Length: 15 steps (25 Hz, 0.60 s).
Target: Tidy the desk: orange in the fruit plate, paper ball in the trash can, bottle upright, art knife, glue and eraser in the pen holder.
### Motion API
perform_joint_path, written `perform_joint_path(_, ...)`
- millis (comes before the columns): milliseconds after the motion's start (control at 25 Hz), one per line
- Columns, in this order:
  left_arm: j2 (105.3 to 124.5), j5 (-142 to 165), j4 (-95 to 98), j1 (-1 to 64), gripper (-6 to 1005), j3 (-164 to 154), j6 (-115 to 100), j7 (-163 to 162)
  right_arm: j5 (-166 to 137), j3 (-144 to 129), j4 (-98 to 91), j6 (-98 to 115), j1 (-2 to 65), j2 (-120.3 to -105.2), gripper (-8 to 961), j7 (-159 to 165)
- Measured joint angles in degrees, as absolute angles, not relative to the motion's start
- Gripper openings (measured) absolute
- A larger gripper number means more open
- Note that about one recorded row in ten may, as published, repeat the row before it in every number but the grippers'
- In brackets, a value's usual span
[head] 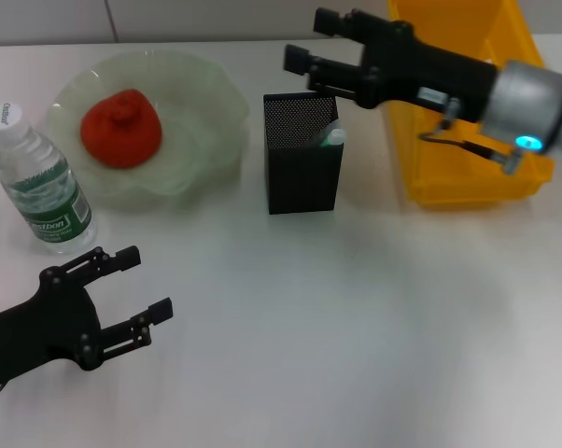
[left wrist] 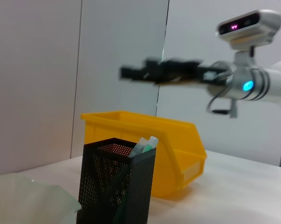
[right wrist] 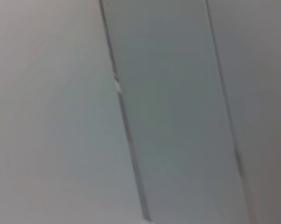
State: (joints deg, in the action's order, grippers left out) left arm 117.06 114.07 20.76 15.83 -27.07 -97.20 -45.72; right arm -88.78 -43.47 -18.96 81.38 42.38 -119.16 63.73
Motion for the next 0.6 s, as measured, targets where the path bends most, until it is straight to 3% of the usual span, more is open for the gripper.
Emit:
perform_joint_path(200,117.07,114.08,20.73,15.90,755,-27.10,-97.52,-45.97,-89.90,-44.01,-26.72,96.41,36.47,-118.69,768,66.24)
perform_joint_path(440,117.00,114.35,20.82,16.62,755,-27.50,-98.82,-46.83,-94.88,-44.21,-28.28,107.84,32.00,-115.67,768,66.67)
perform_joint_path(600,116.96,114.57,20.72,17.20,742,-27.68,-99.94,-46.85,-100.33,-44.03,-27.89,108.27,30.28,-115.48,768,64.51)
